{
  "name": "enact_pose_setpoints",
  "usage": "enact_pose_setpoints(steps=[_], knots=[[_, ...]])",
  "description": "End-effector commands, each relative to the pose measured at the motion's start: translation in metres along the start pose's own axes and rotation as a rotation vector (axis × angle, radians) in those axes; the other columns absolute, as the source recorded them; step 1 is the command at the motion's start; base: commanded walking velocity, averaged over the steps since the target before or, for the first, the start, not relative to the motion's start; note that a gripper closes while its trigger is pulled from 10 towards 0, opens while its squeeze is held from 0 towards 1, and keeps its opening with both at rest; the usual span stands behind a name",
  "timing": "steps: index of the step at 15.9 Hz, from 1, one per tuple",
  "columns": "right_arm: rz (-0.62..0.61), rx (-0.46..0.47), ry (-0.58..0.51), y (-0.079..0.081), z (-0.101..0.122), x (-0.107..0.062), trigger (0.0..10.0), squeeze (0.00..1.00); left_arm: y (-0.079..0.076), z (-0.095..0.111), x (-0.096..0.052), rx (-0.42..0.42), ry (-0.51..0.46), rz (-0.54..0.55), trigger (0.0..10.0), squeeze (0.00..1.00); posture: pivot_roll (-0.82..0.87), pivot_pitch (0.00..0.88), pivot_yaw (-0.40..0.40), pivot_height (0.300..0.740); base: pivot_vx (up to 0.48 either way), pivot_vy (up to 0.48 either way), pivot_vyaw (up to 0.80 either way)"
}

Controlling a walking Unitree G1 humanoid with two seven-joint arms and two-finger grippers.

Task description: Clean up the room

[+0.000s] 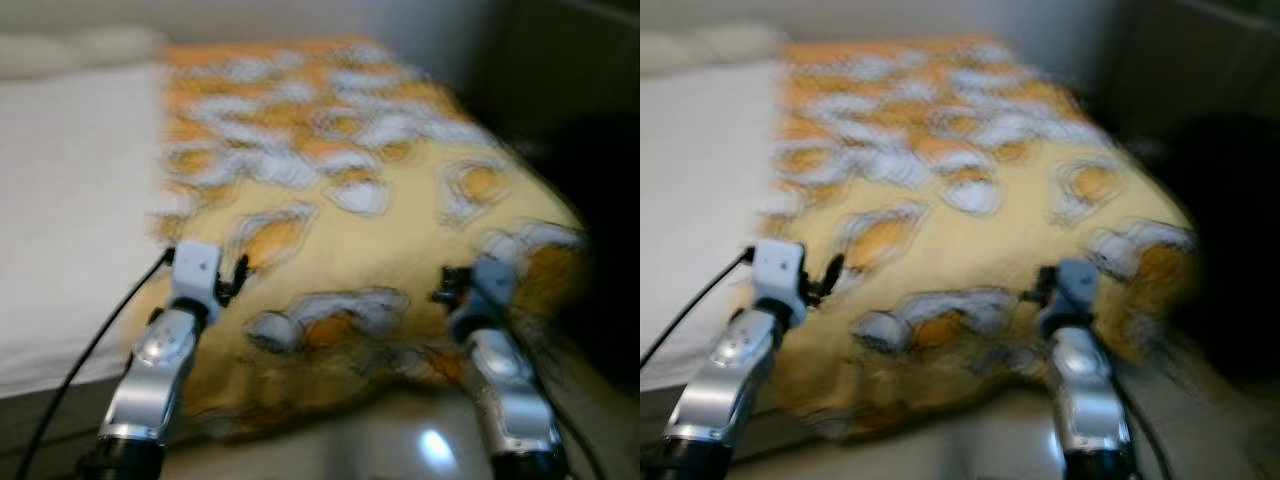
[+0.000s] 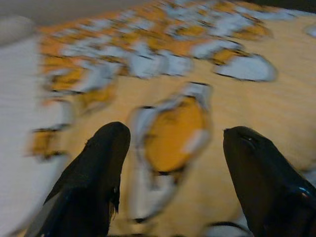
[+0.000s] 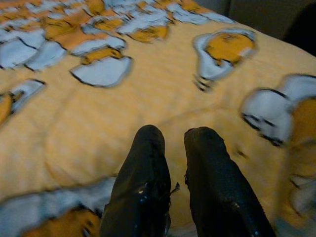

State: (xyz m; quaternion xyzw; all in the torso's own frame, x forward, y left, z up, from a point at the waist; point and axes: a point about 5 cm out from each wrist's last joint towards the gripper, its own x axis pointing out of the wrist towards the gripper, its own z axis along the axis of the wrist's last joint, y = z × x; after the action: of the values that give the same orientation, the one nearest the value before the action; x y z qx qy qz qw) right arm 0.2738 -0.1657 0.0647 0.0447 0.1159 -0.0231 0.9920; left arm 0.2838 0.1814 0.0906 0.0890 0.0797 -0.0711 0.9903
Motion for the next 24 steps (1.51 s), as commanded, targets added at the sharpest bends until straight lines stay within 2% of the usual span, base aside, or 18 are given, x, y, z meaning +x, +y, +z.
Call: enact_pose_setpoints(steps=[1,6,11,13,14,15,16,19,20,21,24], knots=[[-0.008,0.003,-0.019,-0.001,0.005,0.001,10.0,0.0,-0.001,0.003,0.001,0.004,-0.01,-0.006,10.0,0.0,0.06,0.0,0.044,0.74,0.0,-0.416,-0.8],[-0.013,-0.005,-0.018,-0.002,0.002,-0.002,10.0,0.0,-0.002,0.002,0.004,0.004,-0.009,-0.019,10.0,0.0,0.05,0.0,0.057,0.74,0.0,-0.405,-0.8],[0.004,-0.055,-0.043,-0.001,0.004,-0.005,10.0,0.0,-0.003,0.0,0.003,-0.021,-0.024,-0.037,10.0,0.0,0.03,0.0,0.057,0.74,0.0,0.0,0.0],[0.019,-0.038,-0.031,0.002,0.001,-0.005,10.0,0.0,-0.005,-0.004,-0.003,-0.038,-0.021,-0.049,10.0,0.0,0.05,0.0,0.029,0.74,0.0,0.0,0.0],[0.04,-0.025,-0.021,0.004,-0.001,-0.005,10.0,1.0,-0.005,-0.007,-0.006,-0.065,-0.008,-0.057,10.0,0.0,0.06,0.0,0.015,0.74,0.0,0.0,0.0],[0.049,-0.021,-0.02,0.005,-0.001,-0.004,10.0,1.0,-0.006,-0.008,-0.007,-0.085,-0.003,-0.064,10.0,0.13,0.06,0.0,0.01,0.74,0.0,0.0,0.0],[0.061,-0.047,-0.036,0.008,0.003,-0.001,10.0,1.0,-0.008,-0.008,-0.007,-0.117,-0.008,-0.071,10.0,1.0,0.06,0.0,0.004,0.74,0.0,0.0,0.0],[0.056,-0.047,-0.038,0.004,0.005,0.0,10.0,1.0,-0.012,-0.005,-0.002,-0.125,-0.014,-0.076,10.0,1.0,0.04,0.0,0.004,0.74,0.0,0.0,0.0],[0.006,-0.063,-0.025,-0.003,0.003,0.001,10.0,0.95,-0.012,-0.002,0.0,-0.112,-0.044,-0.075,10.0,1.0,0.03,0.0,0.002,0.74,0.0,0.0,-0.48],[-0.006,-0.059,-0.021,-0.004,0.002,0.001,10.0,0.0,-0.012,-0.001,0.001,-0.113,-0.05,-0.08,10.0,1.0,0.03,0.0,0.002,0.74,0.0,0.0,-0.8],[-0.023,-0.054,-0.014,-0.006,0.0,0.001,10.0,0.0,-0.014,0.0,0.003,-0.097,-0.051,-0.092,10.0,1.0,0.03,0.0,0.005,0.74,0.0,0.0,-0.8]])
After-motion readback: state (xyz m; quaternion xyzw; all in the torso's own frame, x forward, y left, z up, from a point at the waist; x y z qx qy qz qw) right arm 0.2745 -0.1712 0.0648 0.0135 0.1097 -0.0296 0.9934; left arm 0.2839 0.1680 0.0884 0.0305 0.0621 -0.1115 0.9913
